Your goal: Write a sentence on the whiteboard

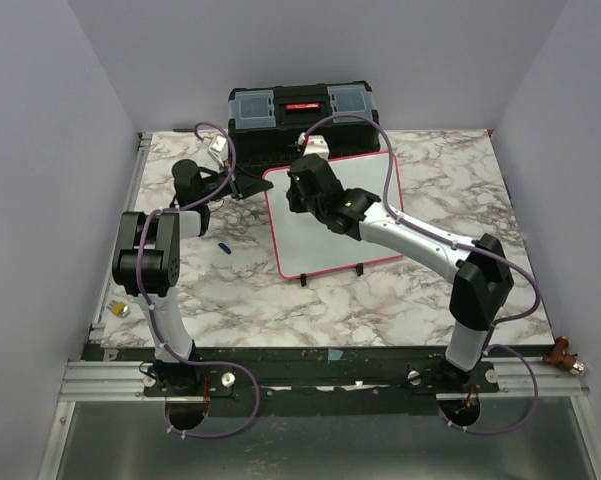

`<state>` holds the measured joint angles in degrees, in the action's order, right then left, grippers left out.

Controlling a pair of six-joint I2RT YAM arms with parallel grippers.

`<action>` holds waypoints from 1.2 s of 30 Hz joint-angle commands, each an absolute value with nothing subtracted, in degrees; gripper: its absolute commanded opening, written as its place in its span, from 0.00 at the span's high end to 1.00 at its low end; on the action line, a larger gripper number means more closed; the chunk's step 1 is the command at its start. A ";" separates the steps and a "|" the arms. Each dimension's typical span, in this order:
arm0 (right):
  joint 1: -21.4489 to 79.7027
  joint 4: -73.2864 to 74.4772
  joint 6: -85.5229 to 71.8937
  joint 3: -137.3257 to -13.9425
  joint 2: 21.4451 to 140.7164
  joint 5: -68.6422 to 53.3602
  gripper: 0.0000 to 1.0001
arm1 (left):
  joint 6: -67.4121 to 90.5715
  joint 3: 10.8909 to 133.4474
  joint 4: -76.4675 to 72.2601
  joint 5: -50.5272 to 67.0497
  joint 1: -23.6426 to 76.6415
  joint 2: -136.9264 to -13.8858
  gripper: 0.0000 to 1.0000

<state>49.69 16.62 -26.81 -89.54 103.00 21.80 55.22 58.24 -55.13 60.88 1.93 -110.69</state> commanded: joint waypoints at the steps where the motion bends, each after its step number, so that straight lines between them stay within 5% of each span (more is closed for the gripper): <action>1: 50.36 17.40 -25.78 -92.83 105.25 26.40 0.99 | 50.10 56.80 -59.62 61.57 2.28 -108.42 1.00; 36: 52.37 17.58 -27.95 -82.84 103.15 25.51 0.99 | 55.99 55.65 -67.42 62.75 1.32 -109.16 1.00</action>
<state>52.05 15.38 -26.79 -85.49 103.46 25.45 58.17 55.68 -59.86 60.47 1.45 -109.95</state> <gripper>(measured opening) 0.122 0.066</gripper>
